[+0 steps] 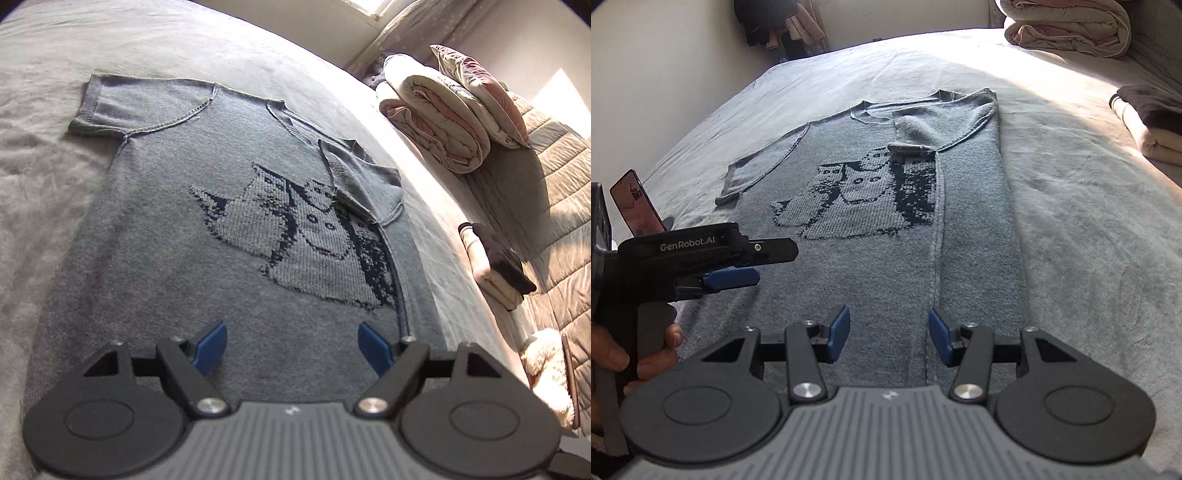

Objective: Fold clothes
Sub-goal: 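Move both open grippers toward the unfolded sweater side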

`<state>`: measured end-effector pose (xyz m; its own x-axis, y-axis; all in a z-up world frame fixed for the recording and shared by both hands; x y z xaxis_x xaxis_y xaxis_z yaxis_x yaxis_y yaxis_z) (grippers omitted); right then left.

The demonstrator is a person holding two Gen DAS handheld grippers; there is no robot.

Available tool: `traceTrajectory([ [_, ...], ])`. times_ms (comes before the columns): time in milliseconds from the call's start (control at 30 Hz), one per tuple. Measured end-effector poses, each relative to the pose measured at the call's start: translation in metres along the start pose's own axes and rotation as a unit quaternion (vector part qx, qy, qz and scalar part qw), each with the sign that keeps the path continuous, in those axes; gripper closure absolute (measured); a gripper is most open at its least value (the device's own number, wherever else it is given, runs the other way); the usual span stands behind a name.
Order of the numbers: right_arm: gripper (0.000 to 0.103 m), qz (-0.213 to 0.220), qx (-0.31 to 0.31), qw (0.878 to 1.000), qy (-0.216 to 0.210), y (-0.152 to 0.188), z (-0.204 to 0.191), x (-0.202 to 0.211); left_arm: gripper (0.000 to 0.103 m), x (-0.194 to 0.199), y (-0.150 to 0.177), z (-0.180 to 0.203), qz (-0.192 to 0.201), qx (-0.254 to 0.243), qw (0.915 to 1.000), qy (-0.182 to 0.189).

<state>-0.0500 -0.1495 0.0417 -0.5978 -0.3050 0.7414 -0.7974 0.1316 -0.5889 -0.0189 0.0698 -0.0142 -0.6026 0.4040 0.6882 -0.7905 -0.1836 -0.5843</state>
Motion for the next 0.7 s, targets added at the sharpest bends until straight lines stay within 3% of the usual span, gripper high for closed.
traceTrajectory([
  [233, 0.047, -0.005, 0.013, 1.000, -0.011, -0.027, -0.024, -0.032, 0.021, 0.001, -0.014, -0.012, 0.018, 0.050, 0.9984, -0.022],
  [533, 0.047, 0.012, 0.010, 0.999, -0.040, -0.078, -0.050, -0.075, 0.021, -0.004, -0.026, -0.043, 0.044, 0.130, 0.9880, -0.072],
  [700, 0.045, 0.030, 0.025, 0.997, -0.063, -0.106, -0.067, -0.097, 0.021, -0.004, -0.032, -0.043, 0.071, 0.109, 0.9858, -0.106],
])
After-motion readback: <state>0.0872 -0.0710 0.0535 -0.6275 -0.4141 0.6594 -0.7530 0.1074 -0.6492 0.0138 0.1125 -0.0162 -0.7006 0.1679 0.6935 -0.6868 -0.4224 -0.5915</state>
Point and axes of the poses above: each gripper's, at about its wrist camera, not at the fingertips, and x roughly against the way its jaws point, z to its right, y to its underside, the point moved 1 cm from there along -x, roughly the way its jaws point, and after that the axes turned 7 degrees about -x, right-handed, at the moved point
